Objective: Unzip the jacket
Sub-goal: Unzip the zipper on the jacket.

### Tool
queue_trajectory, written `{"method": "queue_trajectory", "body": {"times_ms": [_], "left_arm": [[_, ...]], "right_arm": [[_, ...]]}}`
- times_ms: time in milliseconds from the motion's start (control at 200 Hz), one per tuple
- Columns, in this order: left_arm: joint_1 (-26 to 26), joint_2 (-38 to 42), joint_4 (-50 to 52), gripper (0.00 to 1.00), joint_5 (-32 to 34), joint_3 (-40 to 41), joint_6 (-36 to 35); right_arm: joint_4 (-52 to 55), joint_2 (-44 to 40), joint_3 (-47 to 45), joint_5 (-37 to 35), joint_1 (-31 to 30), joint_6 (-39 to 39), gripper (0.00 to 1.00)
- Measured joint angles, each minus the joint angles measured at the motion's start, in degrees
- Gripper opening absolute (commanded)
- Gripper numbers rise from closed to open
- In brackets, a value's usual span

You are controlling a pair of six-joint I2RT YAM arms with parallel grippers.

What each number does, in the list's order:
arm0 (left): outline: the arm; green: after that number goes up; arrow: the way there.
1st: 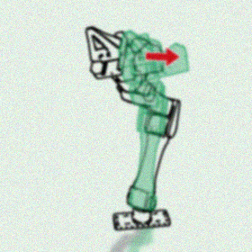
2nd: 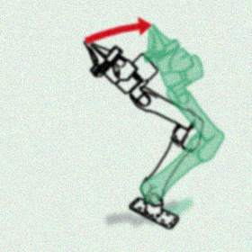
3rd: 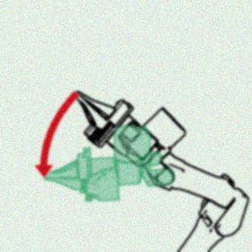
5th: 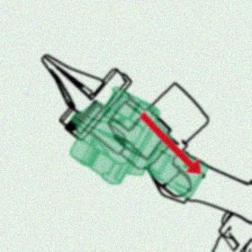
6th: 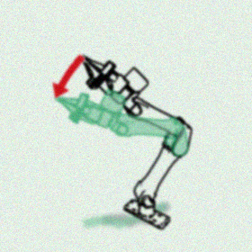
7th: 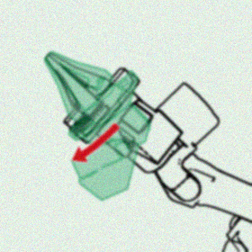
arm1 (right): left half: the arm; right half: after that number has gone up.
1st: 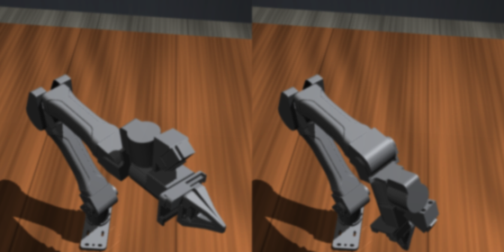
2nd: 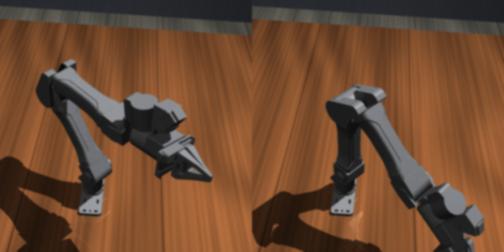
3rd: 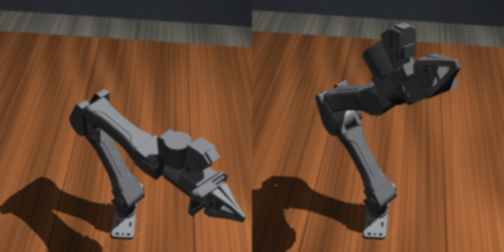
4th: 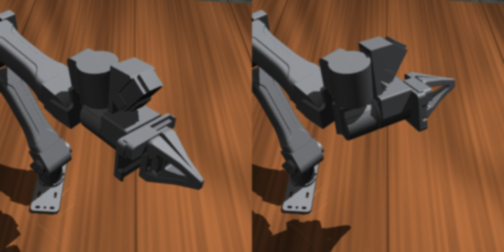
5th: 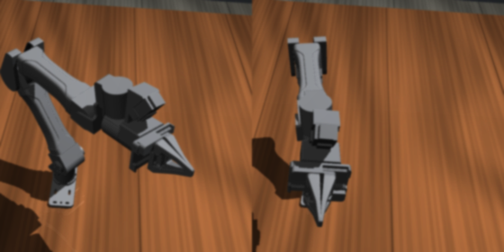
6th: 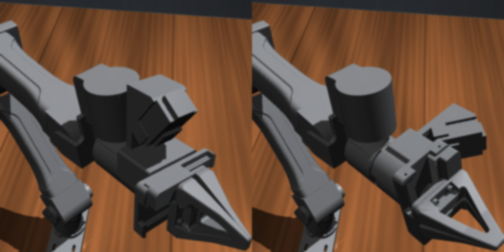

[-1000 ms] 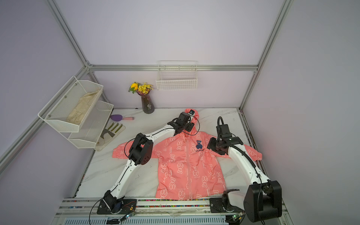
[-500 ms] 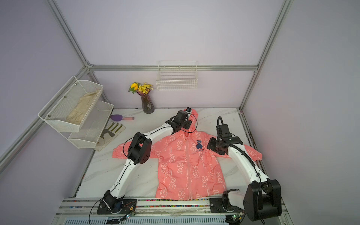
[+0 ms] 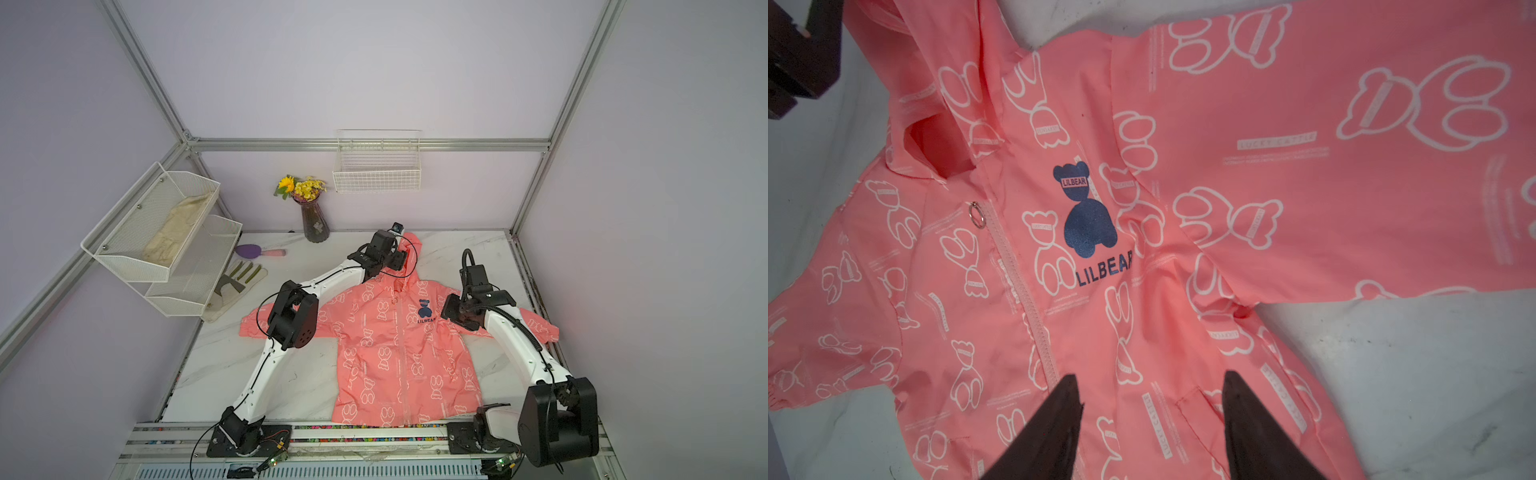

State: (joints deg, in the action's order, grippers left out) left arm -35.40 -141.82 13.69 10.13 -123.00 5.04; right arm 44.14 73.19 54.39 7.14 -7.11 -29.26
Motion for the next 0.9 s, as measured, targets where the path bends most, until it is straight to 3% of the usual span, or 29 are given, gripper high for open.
{"method": "queue_trajectory", "body": {"times_ms": [385, 615, 775, 900], "left_arm": [[3.4, 0.8, -0.7, 0.54, -3.1, 2.1, 1.3], [3.6, 1.6, -0.9, 0.29, -7.6, 5.0, 0.2], [4.2, 2.6, -1.2, 0.19, -10.6, 5.9, -0.7], [5.5, 3.6, -1.2, 0.14, -12.6, 5.9, -1.9]], "right_arm": [[-0.1, 0.3, 0.0, 0.2, 0.0, 0.2, 0.57], [-4.4, 0.4, -0.6, 3.1, 0.0, 1.3, 0.54], [-10.8, 1.5, -0.9, 5.8, 0.0, 2.6, 0.51], [-16.5, 7.9, 2.4, 7.9, 0.0, 5.2, 0.52]]}}
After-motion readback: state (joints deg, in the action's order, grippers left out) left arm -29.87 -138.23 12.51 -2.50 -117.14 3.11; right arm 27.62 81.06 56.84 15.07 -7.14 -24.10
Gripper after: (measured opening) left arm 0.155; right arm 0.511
